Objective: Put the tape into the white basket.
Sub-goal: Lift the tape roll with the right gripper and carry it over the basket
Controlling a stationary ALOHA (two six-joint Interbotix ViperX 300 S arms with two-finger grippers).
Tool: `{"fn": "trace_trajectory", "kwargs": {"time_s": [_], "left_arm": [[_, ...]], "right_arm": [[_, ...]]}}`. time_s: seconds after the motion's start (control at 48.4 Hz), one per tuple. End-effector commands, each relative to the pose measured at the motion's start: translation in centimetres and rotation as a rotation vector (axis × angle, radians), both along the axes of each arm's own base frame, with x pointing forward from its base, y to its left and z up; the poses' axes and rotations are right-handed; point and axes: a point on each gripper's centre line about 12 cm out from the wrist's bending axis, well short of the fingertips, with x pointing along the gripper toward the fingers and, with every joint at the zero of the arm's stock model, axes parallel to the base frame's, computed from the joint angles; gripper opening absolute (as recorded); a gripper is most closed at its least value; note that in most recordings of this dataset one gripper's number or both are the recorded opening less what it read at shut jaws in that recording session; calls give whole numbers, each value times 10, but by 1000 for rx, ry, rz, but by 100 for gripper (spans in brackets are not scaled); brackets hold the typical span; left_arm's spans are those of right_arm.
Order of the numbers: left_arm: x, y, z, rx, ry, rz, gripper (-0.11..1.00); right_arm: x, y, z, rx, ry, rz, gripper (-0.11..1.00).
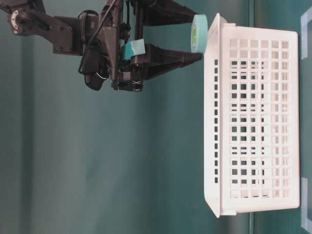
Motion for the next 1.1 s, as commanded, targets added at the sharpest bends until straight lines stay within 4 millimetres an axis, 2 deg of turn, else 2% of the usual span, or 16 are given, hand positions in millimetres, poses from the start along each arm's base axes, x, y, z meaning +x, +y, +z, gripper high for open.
{"fn": "trace_trajectory", "kwargs": {"time_s": [0.0, 0.352, 0.641, 1.075], "left_arm": [[1, 1, 5, 4, -10, 4, 32], [1, 1, 5, 4, -9, 4, 32], [1, 1, 5, 4, -10, 4, 32], [1, 1, 5, 4, -10, 4, 32]], "right_arm": [[-1, -10, 20, -57, -61, -3, 67], [3, -33, 17, -110, -81, -23, 67], [19, -48, 15, -139, -179, -33, 67], [23, -52, 7, -141, -165, 24, 69]]}}
